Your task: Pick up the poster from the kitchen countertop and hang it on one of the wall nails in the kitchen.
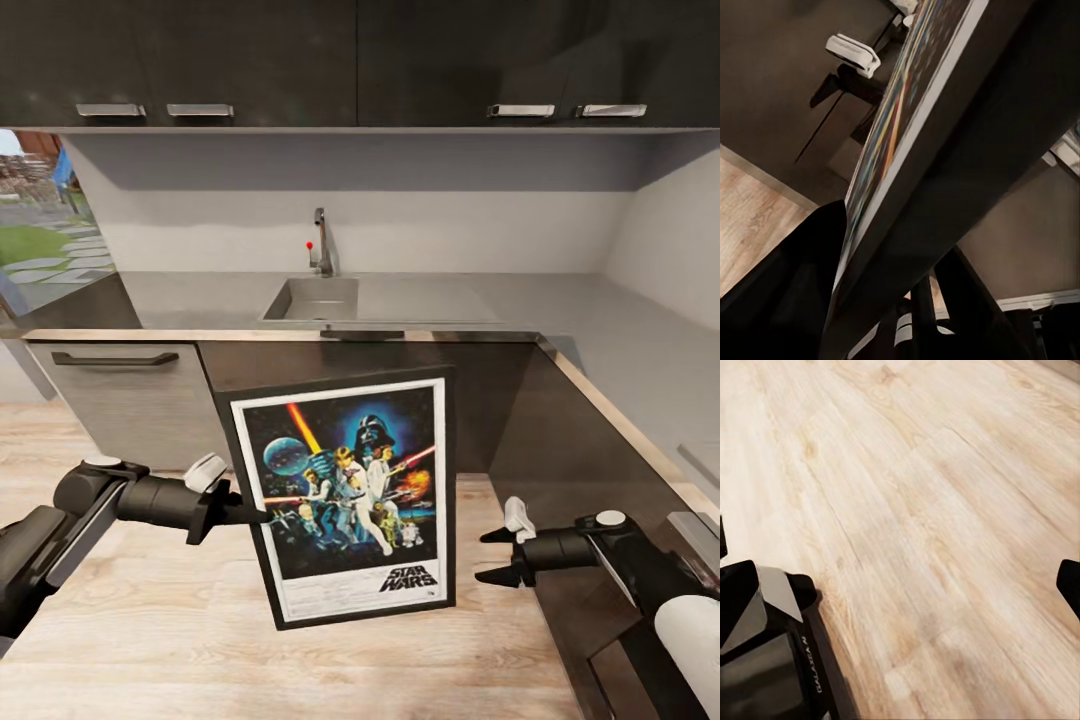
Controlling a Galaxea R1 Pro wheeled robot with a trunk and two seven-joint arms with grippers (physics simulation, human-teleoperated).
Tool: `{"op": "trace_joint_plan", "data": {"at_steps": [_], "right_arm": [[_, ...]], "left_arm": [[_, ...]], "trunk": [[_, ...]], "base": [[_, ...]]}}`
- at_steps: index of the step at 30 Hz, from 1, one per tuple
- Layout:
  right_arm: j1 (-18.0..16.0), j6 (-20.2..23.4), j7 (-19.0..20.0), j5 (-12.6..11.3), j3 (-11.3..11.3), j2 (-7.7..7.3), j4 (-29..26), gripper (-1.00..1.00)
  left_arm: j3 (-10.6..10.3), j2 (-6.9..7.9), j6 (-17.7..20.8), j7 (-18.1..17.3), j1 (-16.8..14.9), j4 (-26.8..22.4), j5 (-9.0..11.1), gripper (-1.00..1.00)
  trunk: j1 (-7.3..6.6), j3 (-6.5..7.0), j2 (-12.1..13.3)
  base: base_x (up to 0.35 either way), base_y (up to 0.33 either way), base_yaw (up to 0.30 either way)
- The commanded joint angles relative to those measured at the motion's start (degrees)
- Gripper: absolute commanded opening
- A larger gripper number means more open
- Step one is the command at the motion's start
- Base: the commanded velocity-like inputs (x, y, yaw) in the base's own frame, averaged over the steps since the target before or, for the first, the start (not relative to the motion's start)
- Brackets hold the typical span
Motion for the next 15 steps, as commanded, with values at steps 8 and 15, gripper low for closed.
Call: {"op": "trace_joint_plan", "data": {"at_steps": [8, 15], "right_arm": [[0.15, 0.27, 0.17, 0.01, 0.25, 1.34, 0.09, 1.00], [0.21, 0.01, 3.17, -0.25, 0.17, 1.90, 0.15, 1.00]], "left_arm": [[-0.25, 0.06, 0.58, 0.02, -0.08, -0.02, 0.41, -1.00], [-0.26, 0.06, 0.58, 0.02, -0.10, -0.08, 0.41, -1.00]], "trunk": [[0.00, -0.05, -0.03], [0.00, -0.05, -0.03]], "base": [[0.000, 0.000, 0.000], [0.000, 0.000, 0.000]]}}
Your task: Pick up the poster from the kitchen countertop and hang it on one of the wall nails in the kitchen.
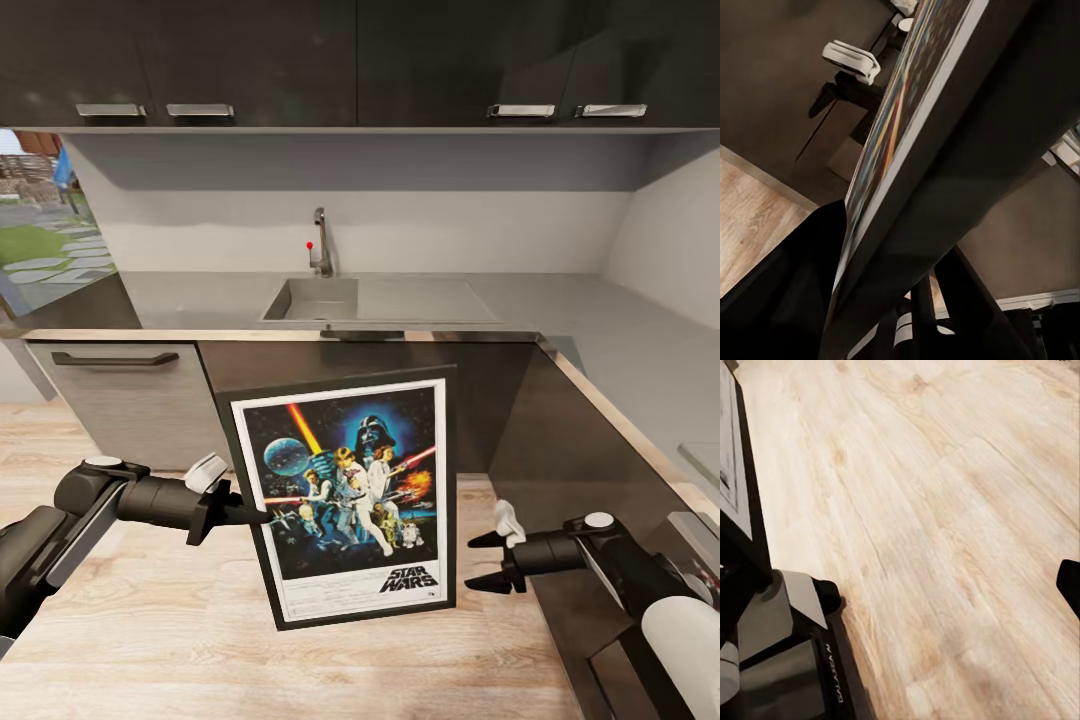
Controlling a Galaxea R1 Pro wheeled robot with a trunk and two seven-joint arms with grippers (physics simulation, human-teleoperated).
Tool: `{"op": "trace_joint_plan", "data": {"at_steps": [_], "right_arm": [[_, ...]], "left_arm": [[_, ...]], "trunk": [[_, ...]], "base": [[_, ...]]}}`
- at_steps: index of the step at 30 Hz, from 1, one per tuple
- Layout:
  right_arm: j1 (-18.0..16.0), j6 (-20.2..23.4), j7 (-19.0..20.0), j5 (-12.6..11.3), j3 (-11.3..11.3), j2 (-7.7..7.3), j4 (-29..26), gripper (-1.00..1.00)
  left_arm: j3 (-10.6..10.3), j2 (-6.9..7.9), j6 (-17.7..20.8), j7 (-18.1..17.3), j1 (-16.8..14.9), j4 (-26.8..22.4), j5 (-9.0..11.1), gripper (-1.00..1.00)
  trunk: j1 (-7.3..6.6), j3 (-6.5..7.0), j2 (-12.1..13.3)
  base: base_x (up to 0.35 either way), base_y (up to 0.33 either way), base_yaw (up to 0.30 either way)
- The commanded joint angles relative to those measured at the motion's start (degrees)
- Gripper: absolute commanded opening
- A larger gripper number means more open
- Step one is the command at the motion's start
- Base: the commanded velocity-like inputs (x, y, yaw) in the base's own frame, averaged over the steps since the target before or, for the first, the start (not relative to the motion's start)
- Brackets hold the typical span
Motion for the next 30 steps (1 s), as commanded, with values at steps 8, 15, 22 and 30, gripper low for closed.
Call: {"op": "trace_joint_plan", "data": {"at_steps": [8, 15, 22, 30], "right_arm": [[-0.03, -2.45, 2.31, -0.30, -0.26, -0.38, 1.43, 1.00], [-0.03, -2.64, 5.61, -0.44, -0.52, -0.48, 1.71, 1.00], [-0.03, -2.73, 6.90, -0.61, -0.52, -0.43, 1.73, 1.00], [-0.03, -2.85, 7.03, -0.64, -0.41, -0.20, 1.69, 1.00]], "left_arm": [[-0.06, 0.33, 0.61, -0.02, -0.05, 0.04, 0.40, -1.00], [-0.05, 0.75, 0.61, -1.39, -0.06, -0.07, 0.40, -1.00], [-0.05, 0.84, 0.61, -2.00, -0.06, -0.11, 0.40, -1.00], [-0.05, 0.85, 0.61, -2.07, -0.06, -0.09, 0.40, -1.00]], "trunk": [[0.00, -0.05, -0.03], [0.00, -0.05, -0.03], [0.00, -0.05, -0.03], [0.00, -0.05, -0.03]], "base": [[0.000, 0.000, 0.000], [0.000, 0.000, 0.000], [0.000, 0.000, 0.000], [0.000, 0.000, 0.000]]}}
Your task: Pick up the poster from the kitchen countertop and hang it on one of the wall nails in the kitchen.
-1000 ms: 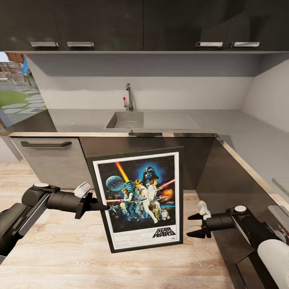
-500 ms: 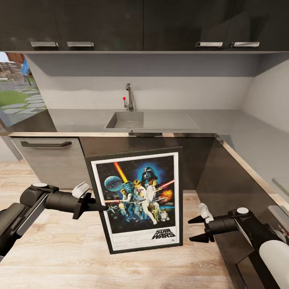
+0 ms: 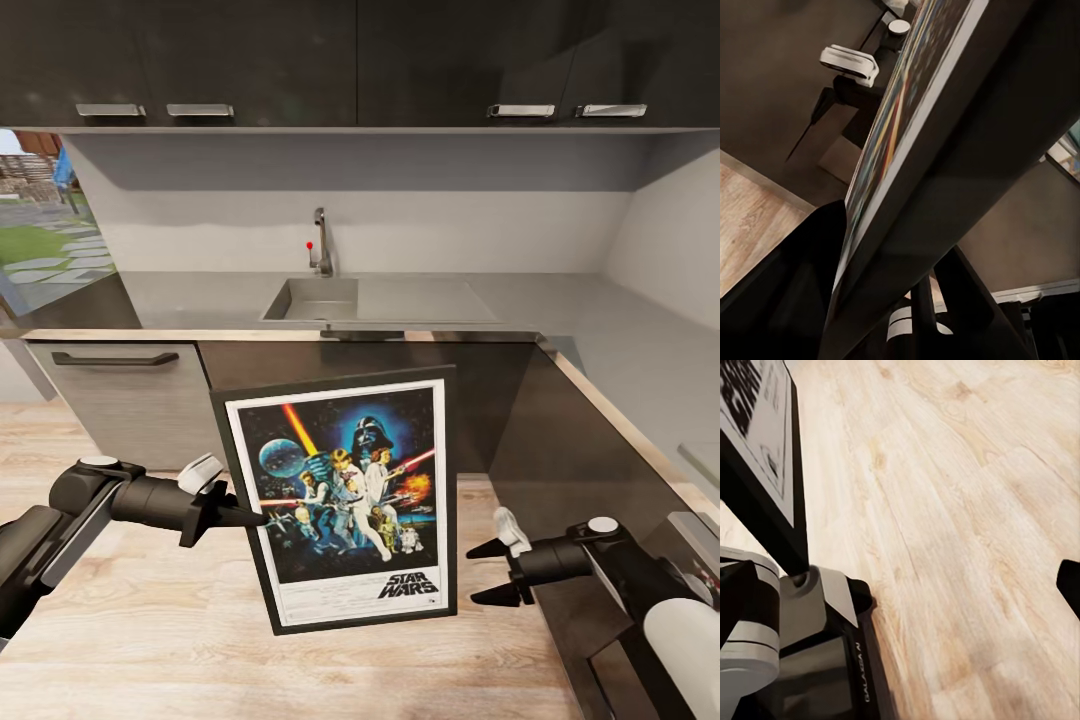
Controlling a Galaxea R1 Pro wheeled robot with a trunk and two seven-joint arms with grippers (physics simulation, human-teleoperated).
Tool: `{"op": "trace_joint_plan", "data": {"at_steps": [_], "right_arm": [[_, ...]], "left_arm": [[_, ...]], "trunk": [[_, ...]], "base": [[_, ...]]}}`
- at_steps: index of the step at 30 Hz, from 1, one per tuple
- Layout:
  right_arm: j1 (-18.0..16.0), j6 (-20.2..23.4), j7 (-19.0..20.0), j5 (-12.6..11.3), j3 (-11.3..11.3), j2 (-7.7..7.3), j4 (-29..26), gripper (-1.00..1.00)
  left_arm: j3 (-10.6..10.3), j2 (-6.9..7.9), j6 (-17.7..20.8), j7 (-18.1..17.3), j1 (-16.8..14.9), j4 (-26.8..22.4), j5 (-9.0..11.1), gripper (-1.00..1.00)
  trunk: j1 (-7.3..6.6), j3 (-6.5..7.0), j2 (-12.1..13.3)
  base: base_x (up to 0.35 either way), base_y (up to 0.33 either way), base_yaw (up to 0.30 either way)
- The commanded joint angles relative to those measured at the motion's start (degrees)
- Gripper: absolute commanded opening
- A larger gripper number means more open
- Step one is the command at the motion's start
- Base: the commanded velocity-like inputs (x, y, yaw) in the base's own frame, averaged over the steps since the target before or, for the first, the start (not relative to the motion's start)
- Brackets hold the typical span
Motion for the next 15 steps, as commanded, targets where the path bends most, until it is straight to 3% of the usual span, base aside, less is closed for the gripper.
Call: {"op": "trace_joint_plan", "data": {"at_steps": [1, 15], "right_arm": [[-0.03, 0.15, 0.07, 0.06, 0.17, 0.04, -0.06, 1.00], [-0.04, 0.11, -0.07, 0.06, 0.22, 0.19, -0.07, 1.00]], "left_arm": [[-0.14, 0.06, 0.61, 0.01, -0.07, 0.00, 0.37, -1.00], [-0.14, 0.06, 0.61, 0.01, -0.04, 0.00, 0.37, -1.00]], "trunk": [[0.00, -0.05, -0.03], [0.00, -0.05, -0.03]], "base": [[0.000, 0.000, 0.000], [0.000, 0.000, 0.000]]}}
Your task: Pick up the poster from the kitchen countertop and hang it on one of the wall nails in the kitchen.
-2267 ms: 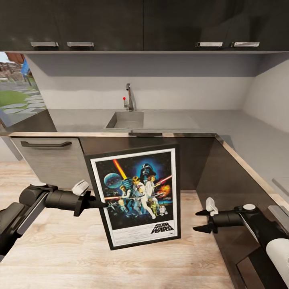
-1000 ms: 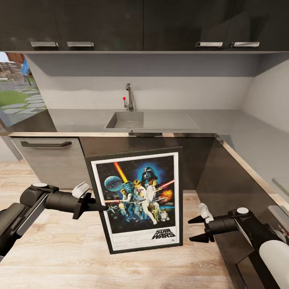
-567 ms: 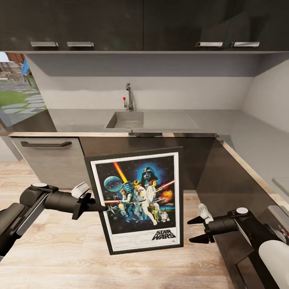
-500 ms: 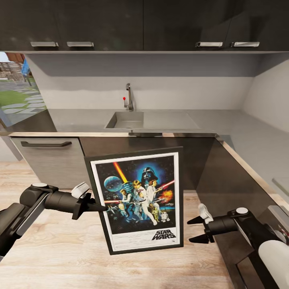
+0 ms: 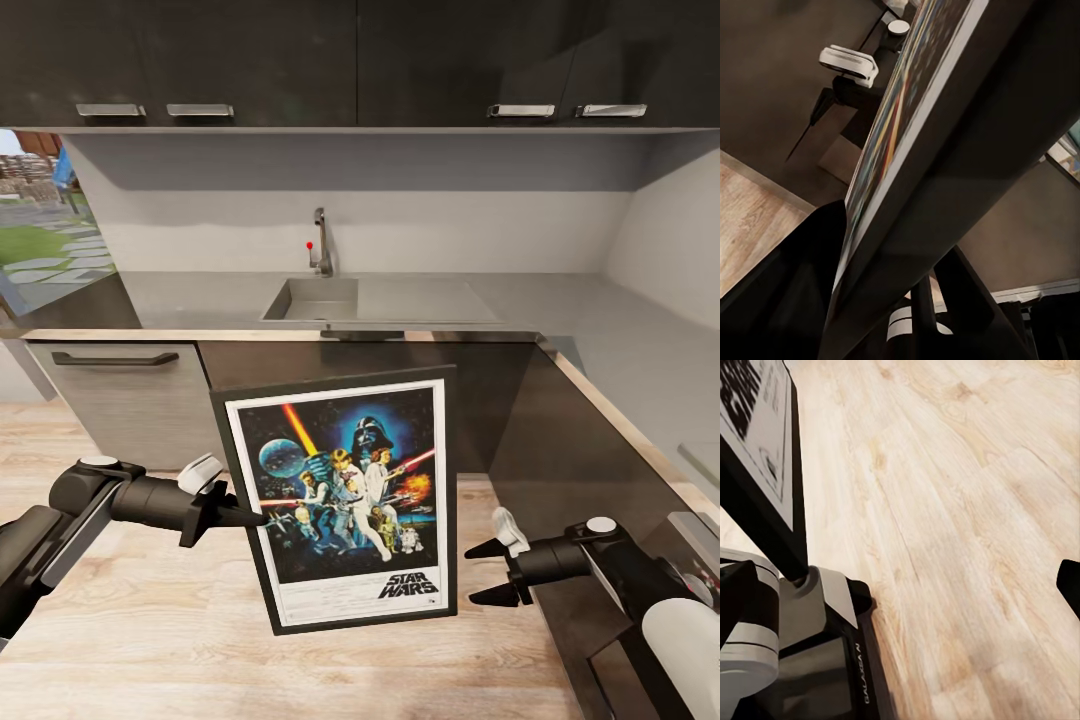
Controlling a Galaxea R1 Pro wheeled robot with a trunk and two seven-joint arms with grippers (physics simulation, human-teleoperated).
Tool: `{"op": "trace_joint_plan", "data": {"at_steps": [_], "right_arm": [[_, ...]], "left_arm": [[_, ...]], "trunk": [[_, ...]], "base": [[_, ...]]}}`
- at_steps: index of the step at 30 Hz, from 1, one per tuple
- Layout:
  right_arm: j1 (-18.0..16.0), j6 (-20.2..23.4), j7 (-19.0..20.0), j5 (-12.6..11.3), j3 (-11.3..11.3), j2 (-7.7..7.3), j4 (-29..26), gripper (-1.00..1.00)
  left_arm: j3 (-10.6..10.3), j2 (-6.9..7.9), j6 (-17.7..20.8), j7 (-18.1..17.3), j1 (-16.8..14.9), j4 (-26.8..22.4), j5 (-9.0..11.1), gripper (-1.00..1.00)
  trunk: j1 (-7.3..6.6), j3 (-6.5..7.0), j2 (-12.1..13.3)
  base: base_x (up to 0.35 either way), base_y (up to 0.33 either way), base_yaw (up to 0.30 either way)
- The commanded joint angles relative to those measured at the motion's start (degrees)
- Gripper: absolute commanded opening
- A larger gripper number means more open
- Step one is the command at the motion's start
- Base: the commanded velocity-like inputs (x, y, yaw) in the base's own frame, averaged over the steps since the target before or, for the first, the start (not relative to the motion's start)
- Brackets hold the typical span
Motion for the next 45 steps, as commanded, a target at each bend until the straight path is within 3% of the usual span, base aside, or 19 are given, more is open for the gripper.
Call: {"op": "trace_joint_plan", "data": {"at_steps": [1, 20, 25, 45], "right_arm": [[-0.03, 0.19, 0.11, 0.07, 0.15, -0.03, -0.04, 1.00], [-0.04, -1.44, 0.07, 0.07, 0.30, 1.93, -0.07, 1.00], [-0.03, -3.68, 0.17, 0.07, 0.24, 2.06, 0.00, 1.00], [-0.03, -4.20, 0.19, -0.25, 0.29, 2.12, 0.10, 1.00]], "left_arm": [[-0.14, 0.06, 0.61, 0.01, -0.07, 0.00, 0.37, -1.00], [-0.14, 0.06, 0.61, 0.01, -0.07, -0.03, 0.37, -1.00], [-0.14, 0.06, 0.61, 0.01, -0.03, 0.02, 0.37, -1.00], [-0.14, 0.06, 0.55, 0.01, -0.07, -0.07, 0.29, -1.00]], "trunk": [[0.00, -0.05, -0.03], [0.00, -0.05, -0.03], [0.00, -0.05, -0.03], [0.00, -0.05, -0.03]], "base": [[0.000, 0.000, 0.000], [0.000, 0.000, 0.000], [0.000, 0.000, 0.000], [0.000, 0.000, 0.000]]}}
